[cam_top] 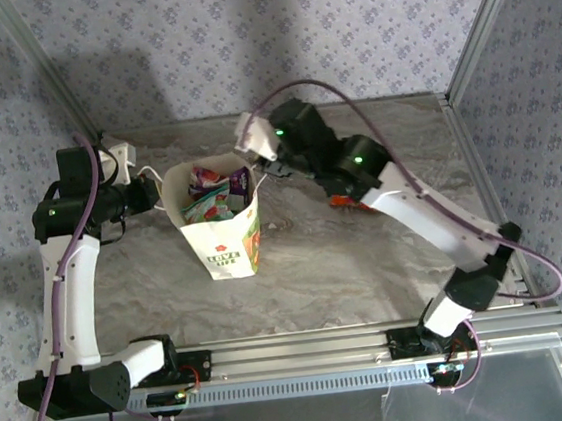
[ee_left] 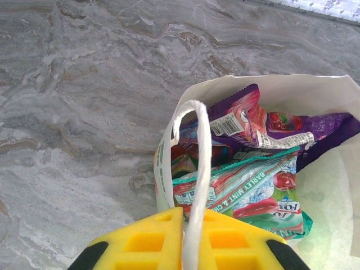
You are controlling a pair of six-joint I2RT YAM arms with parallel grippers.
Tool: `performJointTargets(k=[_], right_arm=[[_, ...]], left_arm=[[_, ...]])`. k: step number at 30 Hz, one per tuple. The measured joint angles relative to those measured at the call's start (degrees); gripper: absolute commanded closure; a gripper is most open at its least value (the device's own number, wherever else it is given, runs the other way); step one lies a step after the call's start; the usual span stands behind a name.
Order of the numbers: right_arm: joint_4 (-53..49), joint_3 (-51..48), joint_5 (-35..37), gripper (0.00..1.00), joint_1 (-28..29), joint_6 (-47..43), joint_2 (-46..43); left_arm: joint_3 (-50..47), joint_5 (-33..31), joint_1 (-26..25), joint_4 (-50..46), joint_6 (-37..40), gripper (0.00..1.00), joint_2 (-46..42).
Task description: Place the snacks into the paper bag
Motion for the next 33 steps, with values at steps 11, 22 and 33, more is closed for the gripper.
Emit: performJointTargets(k=[11,22,33], right_arm=[[8.5,-30.3,-4.2,0.26,-18.1,16.8,-20.3],[13.9,-50.4,-19.1,0.2,-43.2,38.4,-26.8],[22.2,-60.0,-35.0,0.2,-54.1,54.0,-19.8]], left_arm=[[2.9,-1.0,0.2,-1.1,0.0,0.88,0.0],[2.9,-1.2,0.2,-1.7,-0.2,0.88,0.3],[3.3,-1.3,0.2,-1.8,-0.7,0.87,1.6]])
